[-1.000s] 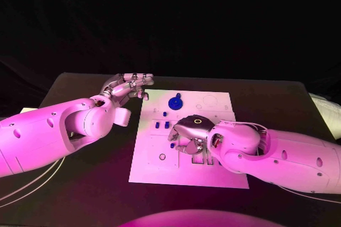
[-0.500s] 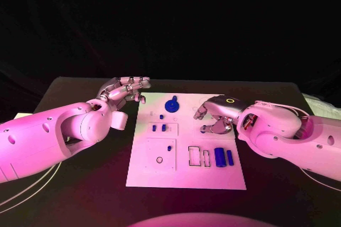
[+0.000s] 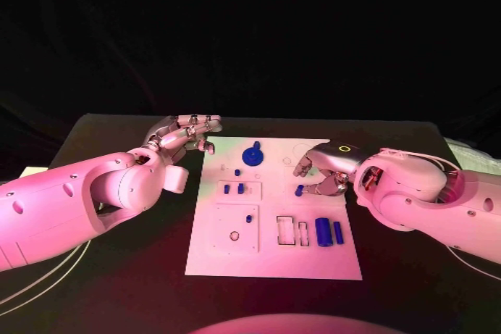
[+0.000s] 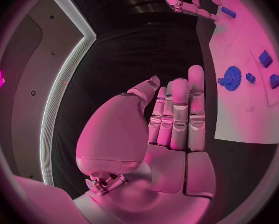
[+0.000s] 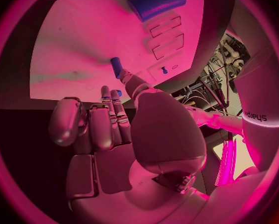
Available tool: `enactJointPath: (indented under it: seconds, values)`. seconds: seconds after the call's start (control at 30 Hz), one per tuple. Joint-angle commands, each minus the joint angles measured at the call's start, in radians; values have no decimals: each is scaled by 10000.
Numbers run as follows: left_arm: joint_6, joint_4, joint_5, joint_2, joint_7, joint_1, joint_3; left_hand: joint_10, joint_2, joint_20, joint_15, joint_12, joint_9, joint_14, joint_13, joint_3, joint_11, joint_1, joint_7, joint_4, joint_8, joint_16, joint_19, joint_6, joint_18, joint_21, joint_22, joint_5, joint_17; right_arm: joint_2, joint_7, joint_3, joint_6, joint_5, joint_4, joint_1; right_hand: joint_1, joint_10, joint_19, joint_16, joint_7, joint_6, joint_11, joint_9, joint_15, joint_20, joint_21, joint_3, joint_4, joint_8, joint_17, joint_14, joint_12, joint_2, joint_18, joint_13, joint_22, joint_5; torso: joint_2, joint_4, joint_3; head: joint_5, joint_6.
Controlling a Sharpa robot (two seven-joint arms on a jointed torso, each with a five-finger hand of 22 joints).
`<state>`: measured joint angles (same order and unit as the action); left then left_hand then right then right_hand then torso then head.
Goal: Assemble the parts on the task board
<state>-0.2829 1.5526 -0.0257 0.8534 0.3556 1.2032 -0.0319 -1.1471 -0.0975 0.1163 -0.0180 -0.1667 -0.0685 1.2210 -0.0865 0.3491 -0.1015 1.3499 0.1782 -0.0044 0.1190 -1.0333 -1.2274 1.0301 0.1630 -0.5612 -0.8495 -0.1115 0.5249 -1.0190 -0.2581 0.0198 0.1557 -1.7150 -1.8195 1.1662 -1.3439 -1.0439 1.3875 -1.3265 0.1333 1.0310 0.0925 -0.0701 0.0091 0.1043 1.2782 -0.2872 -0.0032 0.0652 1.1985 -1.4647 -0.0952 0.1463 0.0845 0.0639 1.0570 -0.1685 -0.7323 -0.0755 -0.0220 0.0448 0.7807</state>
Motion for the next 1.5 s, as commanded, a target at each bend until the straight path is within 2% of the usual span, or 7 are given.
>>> enactJointPath:
  seconds: [0.03, 0.4, 0.6, 1.0, 1.2, 1.33, 1.5]
  values:
    - [202, 9, 26, -8, 38, -7, 6, 82, 5, -3, 1, -44, 17, -42, 15, -65, -21, 117, 7, 14, 14, -48, -41, -45, 186, 35, 17, -35, -8, 35, -58, 22, -609, -137, 15, -42, -90, -140, 57, -6, 2, 106, -42, -18, -93, -39, -61, 75, 11, 33, -16, -398, -82, -26, 147, 17, -14, -26, -10, 4, -11, -23, 11]
    - [230, 5, 26, 17, 29, -11, 6, 82, 5, -3, 1, -44, 17, -42, 15, -65, -21, 117, 7, 14, 14, -48, -41, -45, 186, 35, 17, -35, -8, 196, -9, 71, -1093, -96, 124, -206, -266, -670, 74, -2, -12, 556, -114, -62, -151, -103, -69, -14, 38, 101, -35, -400, -254, -268, 142, 3, -13, -4, -4, 13, -5, -49, 46]
    - [247, 2, 26, 12, 28, -11, 6, 90, 6, -1, -2, -49, 17, -48, 17, -75, -25, 116, 11, 17, 13, -45, -43, -53, 185, 39, 19, -35, -23, 334, 9, 74, -1002, -104, 226, -223, -451, -1097, 99, -25, -55, 916, -195, -97, -217, -156, -52, -433, 47, 148, -16, -411, -272, -547, 137, 2, 17, 393, -9, 12, -3, -53, 53]
    - [266, -10, 26, 7, 20, -11, 6, 93, 12, 1, -4, -52, 16, -46, 17, -80, -28, 112, 14, 24, 14, -51, -44, -55, 185, 41, 21, -35, -17, 588, -183, 75, -119, -265, 402, -254, -386, -1683, 142, -75, -146, 1378, -326, -166, -323, -266, -22, -1071, 267, 225, 31, -434, -203, -948, 126, 24, 70, 1069, -3, 13, -8, -54, 90]
    - [276, -24, 26, 2, 13, -11, 6, 93, 12, 1, -4, -52, 16, -46, 17, -80, -28, 112, 14, 24, 14, -51, -44, -55, 185, 41, 21, -35, -17, 594, -240, 74, 295, -345, 384, -258, -491, -1903, 183, -138, -186, 1501, -386, -209, -378, -319, 31, -1425, 239, 257, 112, -456, -149, -1119, 110, 30, 158, 1145, 3, 18, -11, -49, 91]
    - [278, -39, 26, 0, 11, -12, 6, 93, 12, 1, -4, -52, 16, -46, 17, -80, -28, 112, 14, 24, 14, -51, -44, -55, 185, 41, 21, -35, -17, 467, -180, 68, 579, -180, 162, -256, -597, -1960, 195, -156, -157, 1521, -384, -229, -378, -334, 48, -1640, 105, 253, 130, -460, -82, -1077, 102, 25, 187, 1139, 4, 23, -6, -57, 80]
    - [290, -58, 26, 5, 6, -13, 6, 98, 34, 4, -7, -63, 13, -43, 17, -86, -28, 114, 13, 33, 20, -62, -46, -56, 184, 47, 25, -39, -8, 226, 52, 32, 1059, 201, -450, -207, -650, -1967, 188, -139, -117, 1505, -361, -237, -364, -329, 43, -1800, -11, 228, 103, -450, -5, -997, 101, 21, 180, 1118, 7, 19, -8, -84, 97]
